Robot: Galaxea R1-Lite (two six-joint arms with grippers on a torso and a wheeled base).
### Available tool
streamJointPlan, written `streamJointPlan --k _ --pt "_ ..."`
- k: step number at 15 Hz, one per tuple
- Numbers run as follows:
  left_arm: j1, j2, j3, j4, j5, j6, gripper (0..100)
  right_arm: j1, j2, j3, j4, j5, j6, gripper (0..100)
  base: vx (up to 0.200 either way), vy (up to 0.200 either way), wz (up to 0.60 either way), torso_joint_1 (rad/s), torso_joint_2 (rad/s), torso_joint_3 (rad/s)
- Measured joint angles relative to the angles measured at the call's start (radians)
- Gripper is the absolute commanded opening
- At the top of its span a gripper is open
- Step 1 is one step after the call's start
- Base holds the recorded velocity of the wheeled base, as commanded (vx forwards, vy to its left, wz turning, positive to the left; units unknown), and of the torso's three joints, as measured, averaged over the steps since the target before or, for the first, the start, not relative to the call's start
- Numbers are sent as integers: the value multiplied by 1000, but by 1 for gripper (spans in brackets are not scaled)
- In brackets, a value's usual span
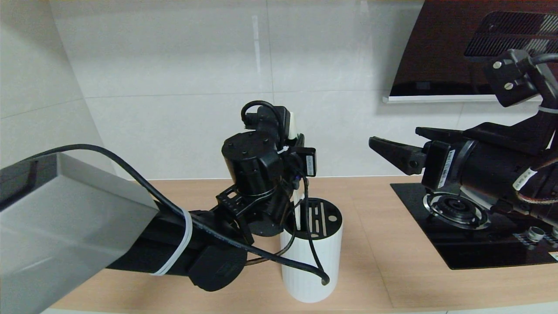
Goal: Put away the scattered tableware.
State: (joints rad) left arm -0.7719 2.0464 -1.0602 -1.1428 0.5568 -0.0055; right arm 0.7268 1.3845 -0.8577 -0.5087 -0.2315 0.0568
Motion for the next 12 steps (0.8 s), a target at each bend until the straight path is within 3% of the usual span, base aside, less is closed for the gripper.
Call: streamJointPlan --k 12 --pt "-42 54 -7 1 19 -15 0 0 8 3 0 0 0 100 0 0 0 0 0 0"
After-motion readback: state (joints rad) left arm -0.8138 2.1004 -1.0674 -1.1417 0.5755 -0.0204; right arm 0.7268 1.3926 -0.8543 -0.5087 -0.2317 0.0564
